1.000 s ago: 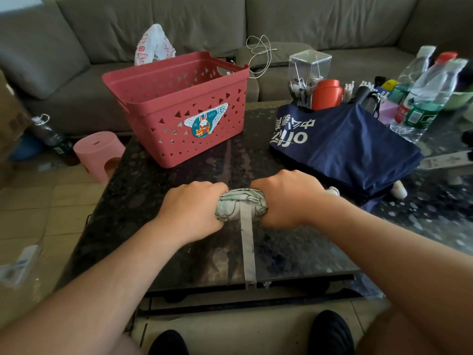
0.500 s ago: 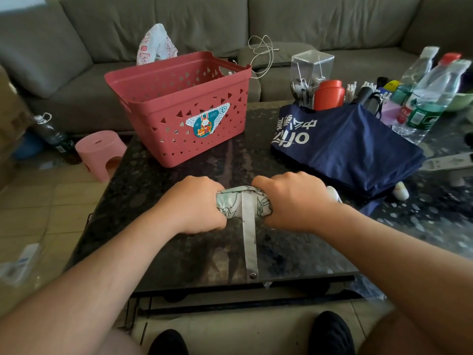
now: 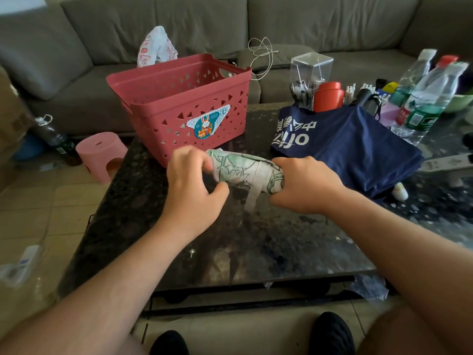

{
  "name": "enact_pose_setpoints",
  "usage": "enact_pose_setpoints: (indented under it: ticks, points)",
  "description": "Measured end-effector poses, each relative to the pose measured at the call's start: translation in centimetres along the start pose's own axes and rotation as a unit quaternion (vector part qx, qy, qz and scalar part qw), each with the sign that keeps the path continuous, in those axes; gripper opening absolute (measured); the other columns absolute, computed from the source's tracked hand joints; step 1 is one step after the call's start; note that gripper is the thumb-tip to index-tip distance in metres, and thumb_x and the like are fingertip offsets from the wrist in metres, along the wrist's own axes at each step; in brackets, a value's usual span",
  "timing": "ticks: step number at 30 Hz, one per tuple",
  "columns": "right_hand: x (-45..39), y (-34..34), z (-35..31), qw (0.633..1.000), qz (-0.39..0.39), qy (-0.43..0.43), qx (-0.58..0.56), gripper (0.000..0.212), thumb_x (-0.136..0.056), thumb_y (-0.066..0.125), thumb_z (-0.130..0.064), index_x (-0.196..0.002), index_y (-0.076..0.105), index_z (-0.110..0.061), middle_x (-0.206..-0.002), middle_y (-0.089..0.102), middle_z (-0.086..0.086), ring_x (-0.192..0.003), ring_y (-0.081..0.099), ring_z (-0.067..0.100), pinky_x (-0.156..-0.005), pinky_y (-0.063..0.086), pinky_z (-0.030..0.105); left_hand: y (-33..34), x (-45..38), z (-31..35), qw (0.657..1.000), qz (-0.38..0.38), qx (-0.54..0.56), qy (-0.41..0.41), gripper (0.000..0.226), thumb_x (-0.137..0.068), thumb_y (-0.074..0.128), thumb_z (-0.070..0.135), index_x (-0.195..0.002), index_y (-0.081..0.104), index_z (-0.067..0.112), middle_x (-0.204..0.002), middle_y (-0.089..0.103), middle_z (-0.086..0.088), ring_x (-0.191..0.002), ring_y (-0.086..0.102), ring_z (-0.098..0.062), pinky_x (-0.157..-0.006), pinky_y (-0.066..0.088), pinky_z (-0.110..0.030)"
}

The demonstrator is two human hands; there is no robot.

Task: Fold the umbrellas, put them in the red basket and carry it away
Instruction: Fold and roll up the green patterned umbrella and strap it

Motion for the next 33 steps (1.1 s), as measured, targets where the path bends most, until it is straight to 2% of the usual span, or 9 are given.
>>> enact_pose_setpoints:
  ticks: [3,5,9,15,17,20,22,26,33]
  points:
    - [-0.3,-0.7,0.2,0.999,0.002,0.008,-0.038,0.044,-0.067,0.073,-0.052,-0.107,0.061,-0.038,-0.085,0.065,-0.011,-0.081,0.063,0.023,-0.070,0.055,0.038,1.0,0.3,0.7,0.963,0.013,0.154,-0.221,0.047,-0.083,0.081,0.027,-0.099,0.038,0.032,-0.125,0.043,-0.002,-0.111,0.056,-0.028,-0.093,0.054,-0.039]
    - [-0.3,-0.9,0.2,0.998,0.003,0.009,-0.057,0.043,-0.067,0.072,-0.054,-0.105,0.060,-0.038,-0.085,0.064,-0.012,-0.082,0.062,0.022,-0.070,0.054,0.037,1.8,0.5,1.1,0.927,-0.044,0.251,-0.274,0.042,-0.089,0.081,0.031,-0.108,0.045,0.033,-0.125,0.060,-0.002,-0.113,0.064,-0.017,-0.093,0.052,-0.030]
    - [-0.3,-1.0,-0.2,0.997,-0.006,0.009,-0.082,0.040,-0.064,0.072,-0.052,-0.099,0.058,-0.038,-0.084,0.064,-0.011,-0.080,0.063,0.019,-0.071,0.057,0.040,3.3,1.1,1.2,0.877,-0.193,0.342,-0.276,0.042,-0.096,0.076,0.019,-0.130,0.054,0.028,-0.128,0.070,0.008,-0.125,0.063,-0.006,-0.113,0.046,-0.033]
    - [0.1,-1.6,-0.5,0.986,-0.030,0.008,-0.162,0.031,-0.064,0.077,-0.047,-0.085,0.059,-0.034,-0.081,0.069,-0.011,-0.076,0.065,0.010,-0.064,0.053,0.033,2.8,1.3,0.9,0.865,-0.307,0.308,-0.249,0.014,-0.102,0.064,0.018,-0.103,0.078,0.015,-0.110,0.080,-0.003,-0.108,0.071,-0.012,-0.103,0.048,-0.026]
    - [0.2,-1.9,-0.3,0.981,-0.031,0.019,-0.189,0.025,-0.066,0.079,-0.038,-0.082,0.061,-0.032,-0.076,0.070,-0.011,-0.069,0.066,0.007,-0.060,0.053,0.030,2.3,1.1,1.1,0.854,-0.313,0.319,-0.266,0.020,-0.107,0.056,0.020,-0.106,0.072,0.008,-0.107,0.080,-0.007,-0.099,0.068,-0.012,-0.089,0.048,-0.021]
    - [0.0,-1.9,0.1,0.975,-0.033,0.040,-0.216,0.020,-0.068,0.079,-0.029,-0.080,0.063,-0.027,-0.071,0.071,-0.007,-0.059,0.065,0.006,-0.052,0.049,0.024,1.5,1.0,1.3,0.831,-0.300,0.360,-0.299,0.021,-0.110,0.048,0.023,-0.106,0.062,0.007,-0.073,0.069,-0.001,-0.080,0.065,-0.017,-0.082,0.047,-0.032]
    - [-0.1,-1.7,0.6,0.970,-0.030,0.058,-0.236,0.019,-0.067,0.079,-0.027,-0.081,0.065,-0.025,-0.071,0.071,-0.005,-0.061,0.066,0.012,-0.053,0.051,0.027,1.0,0.8,1.0,0.852,-0.276,0.343,-0.283,0.021,-0.109,0.052,0.023,-0.097,0.064,0.011,-0.062,0.054,0.002,-0.070,0.057,-0.015,-0.082,0.047,-0.030]
    - [-0.3,-1.7,1.3,0.962,-0.007,0.094,-0.258,0.022,-0.066,0.079,-0.027,-0.083,0.065,-0.026,-0.070,0.071,-0.004,-0.056,0.066,0.013,-0.051,0.053,0.029,0.2,0.3,0.6,0.872,-0.239,0.332,-0.269,0.014,-0.104,0.062,0.016,-0.108,0.075,0.014,-0.078,0.072,-0.001,-0.076,0.064,-0.013,-0.080,0.057,-0.026]
    - [-0.4,-1.7,2.0,0.959,0.016,0.118,-0.258,0.022,-0.067,0.078,-0.029,-0.083,0.063,-0.027,-0.071,0.071,-0.003,-0.061,0.068,0.017,-0.055,0.058,0.035,-0.2,0.6,1.0,0.810,-0.253,0.428,-0.310,0.020,-0.084,0.072,0.014,-0.102,0.080,0.011,-0.099,0.078,-0.008,-0.076,0.070,-0.013,-0.082,0.063,-0.030]
Point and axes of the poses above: each hand's wrist, its own x-axis away from the middle knuckle, its own y-axis out of the palm, z = x × y, the point moved 1 cm from there along -x, towards the middle knuckle
